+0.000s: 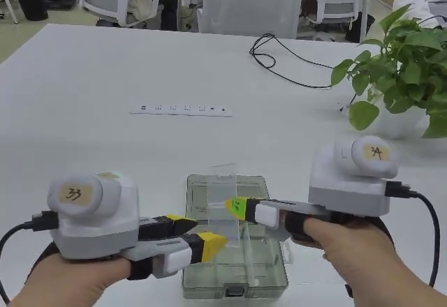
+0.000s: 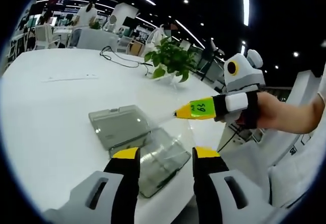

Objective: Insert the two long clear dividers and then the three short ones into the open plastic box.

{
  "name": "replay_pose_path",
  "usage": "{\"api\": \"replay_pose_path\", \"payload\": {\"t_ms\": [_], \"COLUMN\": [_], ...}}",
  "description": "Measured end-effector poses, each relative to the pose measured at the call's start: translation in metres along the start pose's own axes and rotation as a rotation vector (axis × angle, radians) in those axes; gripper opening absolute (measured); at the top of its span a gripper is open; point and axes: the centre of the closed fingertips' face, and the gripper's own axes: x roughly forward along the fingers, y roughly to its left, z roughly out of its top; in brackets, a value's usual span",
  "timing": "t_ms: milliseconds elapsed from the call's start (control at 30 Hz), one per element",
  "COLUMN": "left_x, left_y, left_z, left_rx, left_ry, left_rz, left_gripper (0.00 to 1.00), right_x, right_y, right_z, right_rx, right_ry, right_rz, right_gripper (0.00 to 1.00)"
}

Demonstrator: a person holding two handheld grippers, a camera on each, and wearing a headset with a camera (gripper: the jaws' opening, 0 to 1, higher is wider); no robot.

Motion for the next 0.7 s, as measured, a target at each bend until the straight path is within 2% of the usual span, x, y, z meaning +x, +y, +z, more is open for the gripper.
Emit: {"api": "replay_pose_path", "payload": {"t_ms": [167,367,500,700], "left_x": [-0.006,-0.01,-0.013,-0.014], "left_y": [0.003,0.012,0.012,0.016], "left_z": [-0.006,-0.02,-0.03,-0.041], "left_rx": [0.073,0.145,0.222,0.271], "left_ry": [0.028,0.074,0.106,0.135], "left_rz": [-0.015,-0.036,-0.06,-0.076], "left_gripper": [0.47,0.58,0.71,0.82], "right_x": [0.001,0.007,0.011,0.017], "right_y": [-0.007,-0.019,-0.025,-0.026], "right_z": [-0.001,-0.004,-0.006,-0.013], "right_rx": [0.039,0.076,0.125,0.171], "right_ry": [0.042,0.118,0.169,0.243], "right_rz": [-0.03,-0.087,-0.118,-0.147], "right_gripper": [0.07,0.07,0.07,0.07]}}
